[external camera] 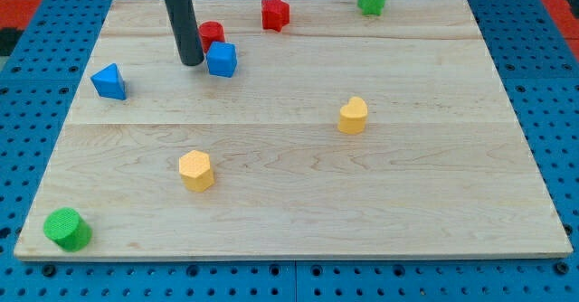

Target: Move the blue triangle towards the center left

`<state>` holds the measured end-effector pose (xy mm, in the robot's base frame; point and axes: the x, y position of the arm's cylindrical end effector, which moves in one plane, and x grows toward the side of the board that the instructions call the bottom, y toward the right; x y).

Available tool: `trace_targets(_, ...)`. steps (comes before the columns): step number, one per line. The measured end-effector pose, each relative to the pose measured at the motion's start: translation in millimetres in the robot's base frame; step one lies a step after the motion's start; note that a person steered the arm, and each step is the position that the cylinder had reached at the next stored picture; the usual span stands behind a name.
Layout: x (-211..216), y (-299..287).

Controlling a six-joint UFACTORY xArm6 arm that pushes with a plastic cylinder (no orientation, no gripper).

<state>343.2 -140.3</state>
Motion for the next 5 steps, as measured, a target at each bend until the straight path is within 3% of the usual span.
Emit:
trace_targets(2, 52.6, 1.0)
trace_targets(3, 93.0, -37.3)
trace_targets(4, 101.5, -63.3)
trace_targets(5, 80.6, -86.7)
